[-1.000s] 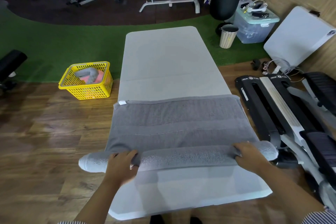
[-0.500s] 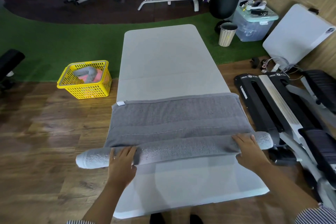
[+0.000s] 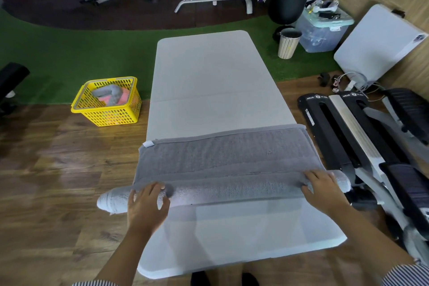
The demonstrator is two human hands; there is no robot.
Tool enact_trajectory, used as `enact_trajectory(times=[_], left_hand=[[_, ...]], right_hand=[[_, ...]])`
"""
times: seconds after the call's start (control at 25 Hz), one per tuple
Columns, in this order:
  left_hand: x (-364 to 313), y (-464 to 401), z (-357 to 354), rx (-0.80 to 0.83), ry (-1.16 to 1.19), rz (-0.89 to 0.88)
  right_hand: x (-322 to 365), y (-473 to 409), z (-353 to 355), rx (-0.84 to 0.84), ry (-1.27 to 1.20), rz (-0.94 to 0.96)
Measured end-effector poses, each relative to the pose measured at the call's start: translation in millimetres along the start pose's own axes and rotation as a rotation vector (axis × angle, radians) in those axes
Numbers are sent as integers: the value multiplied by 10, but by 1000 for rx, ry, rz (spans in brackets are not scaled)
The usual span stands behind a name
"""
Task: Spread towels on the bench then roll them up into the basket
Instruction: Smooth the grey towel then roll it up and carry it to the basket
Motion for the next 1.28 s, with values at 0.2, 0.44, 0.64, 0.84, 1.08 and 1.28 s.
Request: enact_trajectory(times=[0.2, 0.44, 0.64, 0.84, 1.08, 1.28], left_hand=[[-5, 9, -128, 95, -84, -70], [-43, -28, 65, 44, -157, -175], [-171, -49, 25, -40, -93, -141], [-219, -43, -177, 102, -112, -45], [-252, -61, -22, 49, -92, -119], [-312, -230, 88, -72, -63, -89]], right_hand=[[-54, 67, -154, 163, 12, 30], [-40, -17, -11, 276, 84, -17], [98, -144, 3, 24, -55, 28], [103, -105, -150, 169, 40, 49], [154, -164, -13, 327, 64, 39], [275, -295, 304, -65, 80, 73]])
Point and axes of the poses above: each hand's wrist, its own y-axis away from the middle knuckle, its own z-axis out of the back of the hand, x = y × z, the point moved 8 cm from there along -y, towards the middle knuckle, and after that the axes turned 4 degrees about z, right-handed, at the moved point
